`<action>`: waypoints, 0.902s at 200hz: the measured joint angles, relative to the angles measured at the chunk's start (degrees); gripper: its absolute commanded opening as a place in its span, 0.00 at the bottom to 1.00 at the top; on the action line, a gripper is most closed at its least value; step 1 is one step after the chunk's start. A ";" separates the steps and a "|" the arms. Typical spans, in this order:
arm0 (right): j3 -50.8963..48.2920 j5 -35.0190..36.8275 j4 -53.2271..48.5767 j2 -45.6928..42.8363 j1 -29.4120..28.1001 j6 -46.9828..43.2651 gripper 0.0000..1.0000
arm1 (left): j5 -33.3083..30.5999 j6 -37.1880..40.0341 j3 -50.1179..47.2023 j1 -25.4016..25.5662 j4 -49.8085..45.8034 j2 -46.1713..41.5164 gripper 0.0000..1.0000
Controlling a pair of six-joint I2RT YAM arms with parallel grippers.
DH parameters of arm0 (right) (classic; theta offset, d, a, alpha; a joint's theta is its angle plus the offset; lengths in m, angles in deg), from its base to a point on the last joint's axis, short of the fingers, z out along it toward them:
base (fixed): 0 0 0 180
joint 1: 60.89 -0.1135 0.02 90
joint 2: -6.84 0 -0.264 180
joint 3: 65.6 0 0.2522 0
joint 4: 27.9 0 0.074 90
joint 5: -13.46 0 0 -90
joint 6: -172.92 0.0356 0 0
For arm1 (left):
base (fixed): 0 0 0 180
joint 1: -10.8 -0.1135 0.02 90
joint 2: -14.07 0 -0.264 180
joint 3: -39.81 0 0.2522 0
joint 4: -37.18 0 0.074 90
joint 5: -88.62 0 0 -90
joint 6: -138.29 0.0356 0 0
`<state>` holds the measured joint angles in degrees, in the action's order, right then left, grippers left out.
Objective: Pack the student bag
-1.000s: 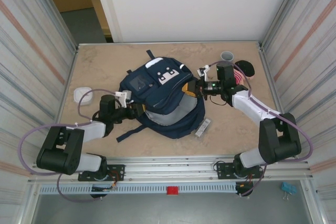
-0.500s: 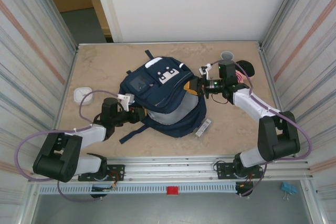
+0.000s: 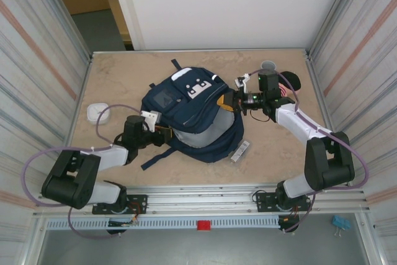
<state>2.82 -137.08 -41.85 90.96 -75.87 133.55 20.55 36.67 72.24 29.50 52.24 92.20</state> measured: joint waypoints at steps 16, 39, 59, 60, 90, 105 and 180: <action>0.00 0.00 -0.24 0.00 0.00 -0.17 0.12 | -0.11 0.70 0.85 0.66 0.13 1.22 0.10; 0.00 0.31 -0.70 -0.02 0.02 -0.37 0.24 | 0.35 1.75 0.96 2.12 0.39 1.20 0.01; -1.14 1.05 0.85 -0.63 0.00 0.28 0.38 | 0.00 1.99 0.92 2.89 -0.48 -0.09 0.00; -1.25 1.07 0.96 -0.68 0.00 0.28 0.38 | 0.00 1.97 0.92 2.91 -0.52 -0.15 0.00; -8.83 4.07 5.57 -4.07 -1.88 3.54 0.46 | -1.05 1.81 0.66 3.56 -3.58 -4.50 0.00; -12.92 6.47 7.69 -5.35 -4.57 5.46 0.46 | -1.20 1.73 0.48 3.56 -5.05 -6.54 0.00; -22.36 22.14 15.47 -11.54 -17.16 13.90 0.30 | -0.57 1.09 0.33 3.56 -11.06 -11.74 0.00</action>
<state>-19.54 -114.94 -26.37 79.42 -93.03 147.45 19.99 37.76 72.57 33.07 41.18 80.46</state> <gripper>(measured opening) 0.372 0.049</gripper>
